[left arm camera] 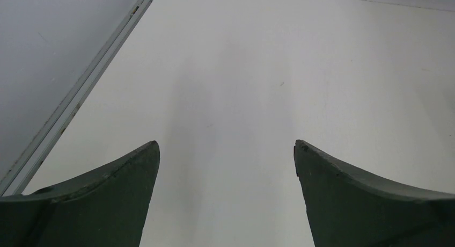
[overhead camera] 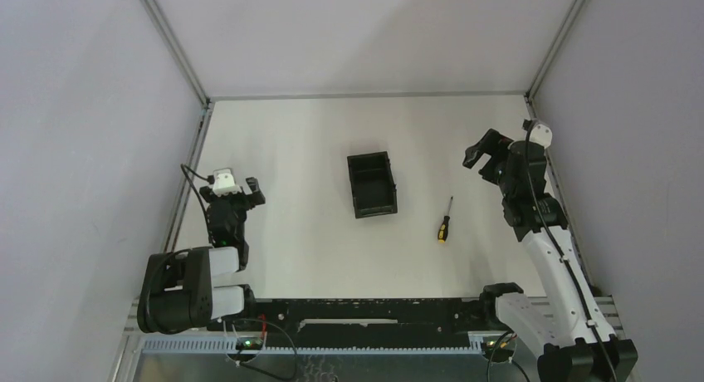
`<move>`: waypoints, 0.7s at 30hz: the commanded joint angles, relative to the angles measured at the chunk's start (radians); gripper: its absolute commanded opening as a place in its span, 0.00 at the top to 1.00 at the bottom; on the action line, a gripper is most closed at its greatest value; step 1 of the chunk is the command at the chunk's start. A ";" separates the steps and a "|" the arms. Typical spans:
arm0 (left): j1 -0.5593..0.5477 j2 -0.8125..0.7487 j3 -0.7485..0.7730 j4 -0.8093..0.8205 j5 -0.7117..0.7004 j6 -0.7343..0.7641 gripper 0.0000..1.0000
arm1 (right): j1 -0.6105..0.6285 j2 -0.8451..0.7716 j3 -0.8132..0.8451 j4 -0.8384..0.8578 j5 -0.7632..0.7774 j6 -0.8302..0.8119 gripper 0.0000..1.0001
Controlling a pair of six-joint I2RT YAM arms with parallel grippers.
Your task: Put the screwdriver in the bin
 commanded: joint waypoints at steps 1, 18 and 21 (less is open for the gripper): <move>-0.002 -0.011 0.045 0.032 -0.011 0.017 0.00 | 0.027 -0.022 0.032 -0.048 0.026 -0.019 0.00; -0.003 -0.011 0.046 0.032 -0.011 0.017 0.00 | 0.227 0.423 0.099 -0.204 0.146 0.092 0.00; -0.003 -0.011 0.046 0.032 -0.011 0.017 0.00 | 0.233 0.518 0.099 -0.195 0.159 0.111 0.00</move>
